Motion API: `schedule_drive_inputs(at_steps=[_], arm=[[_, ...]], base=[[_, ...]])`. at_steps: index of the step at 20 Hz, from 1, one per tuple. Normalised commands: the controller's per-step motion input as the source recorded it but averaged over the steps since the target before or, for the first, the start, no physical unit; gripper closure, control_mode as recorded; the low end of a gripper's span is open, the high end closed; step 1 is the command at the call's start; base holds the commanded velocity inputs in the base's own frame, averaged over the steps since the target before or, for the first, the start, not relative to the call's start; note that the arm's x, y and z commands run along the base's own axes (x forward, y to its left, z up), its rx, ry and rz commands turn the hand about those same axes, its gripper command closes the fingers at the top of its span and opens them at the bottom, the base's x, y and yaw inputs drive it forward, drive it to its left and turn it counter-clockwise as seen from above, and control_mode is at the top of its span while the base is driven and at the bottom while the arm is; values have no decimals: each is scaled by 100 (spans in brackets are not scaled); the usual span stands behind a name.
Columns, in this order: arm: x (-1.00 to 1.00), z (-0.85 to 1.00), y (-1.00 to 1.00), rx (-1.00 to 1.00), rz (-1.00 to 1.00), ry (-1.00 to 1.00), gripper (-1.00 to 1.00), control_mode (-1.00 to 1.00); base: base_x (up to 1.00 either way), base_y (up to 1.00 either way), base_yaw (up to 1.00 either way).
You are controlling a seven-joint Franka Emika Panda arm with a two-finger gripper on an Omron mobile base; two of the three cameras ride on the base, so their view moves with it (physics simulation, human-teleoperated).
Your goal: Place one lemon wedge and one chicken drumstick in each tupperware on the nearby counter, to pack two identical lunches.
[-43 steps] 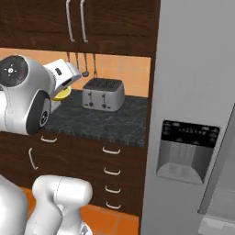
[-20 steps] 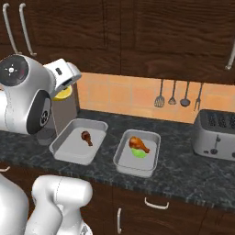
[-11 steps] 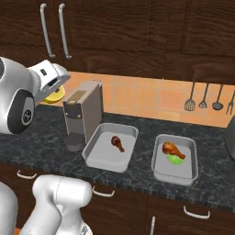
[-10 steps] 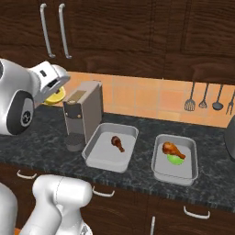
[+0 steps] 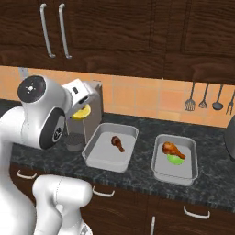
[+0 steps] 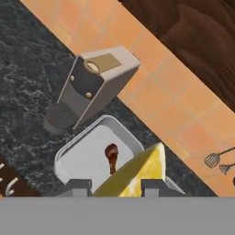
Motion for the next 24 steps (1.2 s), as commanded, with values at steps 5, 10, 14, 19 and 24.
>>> schedule_drive_inputs(at_steps=[5, 10, 14, 19, 24], arm=[[34, -91, -12, 15, 3, 13, 100, -100], [61, -93, 0, 17, 4, 10, 100, -100], [91, -86, -2, 13, 4, 2, 100, -100], [73, -46, -15, 19, 2, 14, 100, -100], [45, -28, -16, 19, 0, 20, 100, -100]], base=[[0, 0, 0], [0, 0, 0], [0, 0, 0], [0, 0, 0], [0, 0, 0]])
